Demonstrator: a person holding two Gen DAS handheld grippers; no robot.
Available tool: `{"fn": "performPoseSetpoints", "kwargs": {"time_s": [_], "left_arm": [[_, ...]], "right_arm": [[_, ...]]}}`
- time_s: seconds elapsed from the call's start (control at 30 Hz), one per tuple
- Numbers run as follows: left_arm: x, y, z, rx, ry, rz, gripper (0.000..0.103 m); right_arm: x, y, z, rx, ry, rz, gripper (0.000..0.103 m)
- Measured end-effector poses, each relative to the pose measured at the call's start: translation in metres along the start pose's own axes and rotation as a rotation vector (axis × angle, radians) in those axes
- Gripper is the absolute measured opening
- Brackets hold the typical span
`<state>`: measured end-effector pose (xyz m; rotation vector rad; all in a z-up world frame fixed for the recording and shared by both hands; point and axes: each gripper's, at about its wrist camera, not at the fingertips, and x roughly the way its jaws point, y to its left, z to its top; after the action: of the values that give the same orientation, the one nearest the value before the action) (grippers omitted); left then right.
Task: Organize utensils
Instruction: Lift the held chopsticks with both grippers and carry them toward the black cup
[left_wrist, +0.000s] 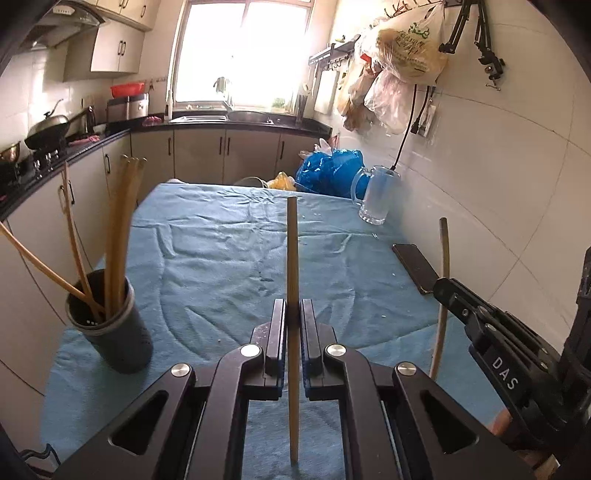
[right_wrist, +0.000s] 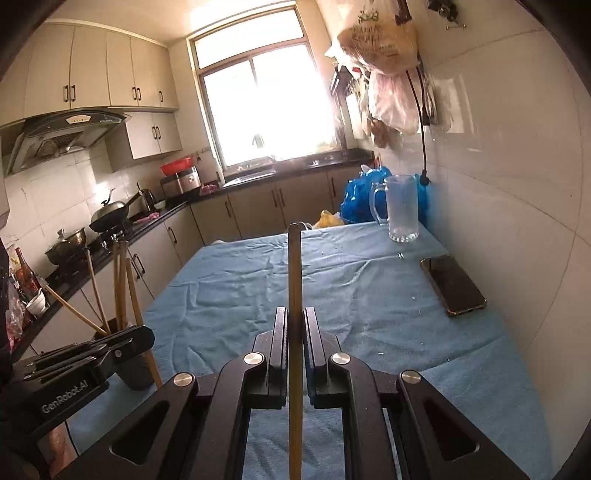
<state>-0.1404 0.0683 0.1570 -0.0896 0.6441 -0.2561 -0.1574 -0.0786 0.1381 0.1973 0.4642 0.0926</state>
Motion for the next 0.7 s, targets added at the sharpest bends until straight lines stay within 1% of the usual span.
{"fn": "performPoseSetpoints", "kwargs": {"time_s": [0.37,0.7], "left_arm": [[-0.020,0.008,-0.003,0.005,-0.038,0.053,0.006],[-0.030,0.026,-0.003,-0.003,-0.070,0.116,0.006]], "right_arm": [[-0.013,0.011,-0.003,-0.003,-0.016,0.018,0.008],[-0.015,0.026,0.003,-0.009,-0.040,0.057,0.008]]}}
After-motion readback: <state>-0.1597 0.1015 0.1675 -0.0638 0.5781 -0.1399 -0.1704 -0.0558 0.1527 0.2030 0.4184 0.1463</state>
